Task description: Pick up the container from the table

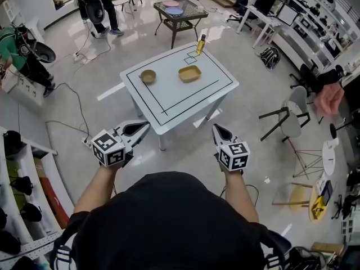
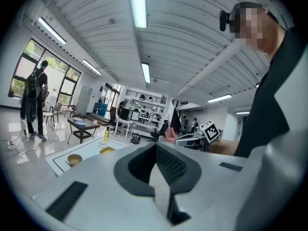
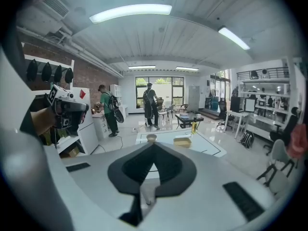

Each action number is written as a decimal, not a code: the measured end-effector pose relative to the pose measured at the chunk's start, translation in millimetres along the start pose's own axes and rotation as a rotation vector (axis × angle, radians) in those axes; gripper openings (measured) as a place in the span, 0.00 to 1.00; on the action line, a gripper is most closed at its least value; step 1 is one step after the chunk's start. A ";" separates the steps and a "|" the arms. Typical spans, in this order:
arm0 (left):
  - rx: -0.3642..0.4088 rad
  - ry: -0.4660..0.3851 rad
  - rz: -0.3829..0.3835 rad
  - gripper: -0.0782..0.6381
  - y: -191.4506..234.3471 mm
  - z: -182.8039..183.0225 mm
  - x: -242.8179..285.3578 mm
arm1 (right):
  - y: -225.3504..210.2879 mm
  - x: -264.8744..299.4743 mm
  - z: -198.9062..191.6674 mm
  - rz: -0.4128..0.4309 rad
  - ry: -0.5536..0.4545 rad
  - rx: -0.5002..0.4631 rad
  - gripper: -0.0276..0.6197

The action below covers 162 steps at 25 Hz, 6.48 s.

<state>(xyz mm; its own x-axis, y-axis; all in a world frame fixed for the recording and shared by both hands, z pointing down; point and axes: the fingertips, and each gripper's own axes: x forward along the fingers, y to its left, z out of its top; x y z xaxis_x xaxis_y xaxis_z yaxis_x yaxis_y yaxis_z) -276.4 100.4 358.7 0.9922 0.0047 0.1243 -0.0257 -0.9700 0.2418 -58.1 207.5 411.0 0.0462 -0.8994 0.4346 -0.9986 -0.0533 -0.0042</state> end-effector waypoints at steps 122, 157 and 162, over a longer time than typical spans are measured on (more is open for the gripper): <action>-0.028 0.047 0.412 0.12 141.1 45.2 333.4 | -325.9 219.4 53.6 0.333 0.077 -0.067 0.05; -0.163 0.117 0.400 0.12 317.6 13.2 314.3 | -278.8 397.7 53.8 0.374 0.249 -0.078 0.05; -0.182 0.119 0.394 0.12 332.6 8.2 310.9 | -267.0 418.1 42.3 0.383 0.296 -0.095 0.05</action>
<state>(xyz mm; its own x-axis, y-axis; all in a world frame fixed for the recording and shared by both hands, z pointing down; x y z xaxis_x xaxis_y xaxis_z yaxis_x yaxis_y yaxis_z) 24.5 -222.8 469.9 0.8820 -0.3182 0.3477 -0.4301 -0.8450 0.3177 228.9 -172.7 555.7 -0.3206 -0.6842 0.6550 -0.9410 0.3094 -0.1375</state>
